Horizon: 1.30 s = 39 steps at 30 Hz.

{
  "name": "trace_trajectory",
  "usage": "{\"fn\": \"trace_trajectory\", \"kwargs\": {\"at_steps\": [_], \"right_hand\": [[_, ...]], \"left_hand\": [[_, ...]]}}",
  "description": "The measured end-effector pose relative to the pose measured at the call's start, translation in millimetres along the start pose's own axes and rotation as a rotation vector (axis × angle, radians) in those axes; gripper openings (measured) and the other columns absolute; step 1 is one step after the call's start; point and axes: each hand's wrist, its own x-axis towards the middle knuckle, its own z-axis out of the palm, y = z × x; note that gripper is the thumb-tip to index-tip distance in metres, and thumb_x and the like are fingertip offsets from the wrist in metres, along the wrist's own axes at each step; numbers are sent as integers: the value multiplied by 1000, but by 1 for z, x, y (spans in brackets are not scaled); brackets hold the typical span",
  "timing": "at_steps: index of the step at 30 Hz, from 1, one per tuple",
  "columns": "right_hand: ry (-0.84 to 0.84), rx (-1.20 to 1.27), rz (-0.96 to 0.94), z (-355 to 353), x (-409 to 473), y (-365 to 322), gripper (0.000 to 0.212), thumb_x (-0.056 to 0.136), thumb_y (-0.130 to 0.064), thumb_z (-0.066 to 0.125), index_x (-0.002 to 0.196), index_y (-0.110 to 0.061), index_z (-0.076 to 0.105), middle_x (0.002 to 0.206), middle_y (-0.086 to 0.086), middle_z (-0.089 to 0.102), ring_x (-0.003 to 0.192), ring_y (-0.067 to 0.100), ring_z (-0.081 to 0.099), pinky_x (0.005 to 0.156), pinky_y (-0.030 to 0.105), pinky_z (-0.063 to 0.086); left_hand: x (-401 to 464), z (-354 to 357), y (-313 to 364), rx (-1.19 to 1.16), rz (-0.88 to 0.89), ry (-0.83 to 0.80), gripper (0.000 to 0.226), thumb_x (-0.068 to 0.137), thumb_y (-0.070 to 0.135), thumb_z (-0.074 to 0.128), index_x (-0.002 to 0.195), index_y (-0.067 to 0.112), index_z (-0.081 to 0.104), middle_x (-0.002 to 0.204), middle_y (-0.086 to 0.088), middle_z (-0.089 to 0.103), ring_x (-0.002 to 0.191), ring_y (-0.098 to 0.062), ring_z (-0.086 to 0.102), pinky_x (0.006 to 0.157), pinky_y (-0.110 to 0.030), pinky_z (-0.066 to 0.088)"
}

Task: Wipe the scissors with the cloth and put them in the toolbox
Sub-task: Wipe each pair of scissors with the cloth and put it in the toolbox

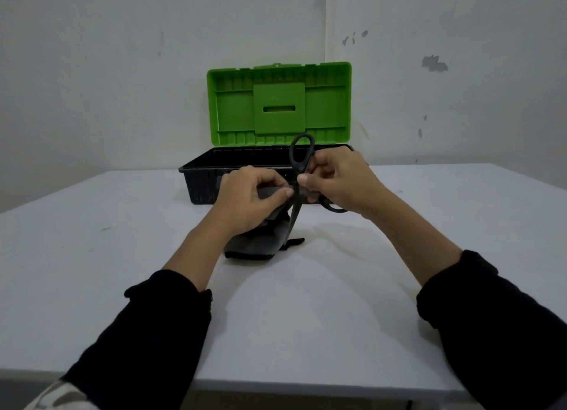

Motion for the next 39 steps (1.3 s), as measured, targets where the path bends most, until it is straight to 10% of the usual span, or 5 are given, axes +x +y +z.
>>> {"fn": "trace_trajectory", "kwargs": {"at_steps": [18,23,27,34,39], "right_hand": [[-198,371,504,-28,0,-1,8,86,5,60,85,-2,59,74,17,64,50,13,66,46,20,51],[-403,669,597,-31,-3,-3,19,94,-11,51,92,-1,67,83,13,72,74,17,70,69,20,59],[-345,887,559,-23,-6,6,16,89,-7,55,96,-4,69,92,7,74,86,16,70,84,24,56],[27,708,407,6,-6,3,11,83,-14,69,73,-13,64,62,1,65,57,11,61,58,21,51],[-97,773,470,1,-7,1,19,82,-5,66,64,-11,63,54,1,61,49,10,57,50,18,48]], "left_hand": [[-5,-1,-14,87,122,170,20,82,27,61,91,15,73,82,10,64,80,-13,49,72,-13,37],[-4,-2,-24,8,-26,173,10,89,18,59,89,16,69,83,7,64,79,-9,53,73,-9,37],[-3,-3,-32,-202,-216,186,14,90,18,58,80,23,66,81,7,66,82,-12,61,82,-28,48],[-2,-7,-21,-372,-230,220,14,84,13,66,77,24,69,77,7,69,74,-3,62,74,-18,48],[0,-10,-9,-452,-157,316,15,83,13,67,76,26,70,75,11,69,74,-1,64,73,-17,50]]}}
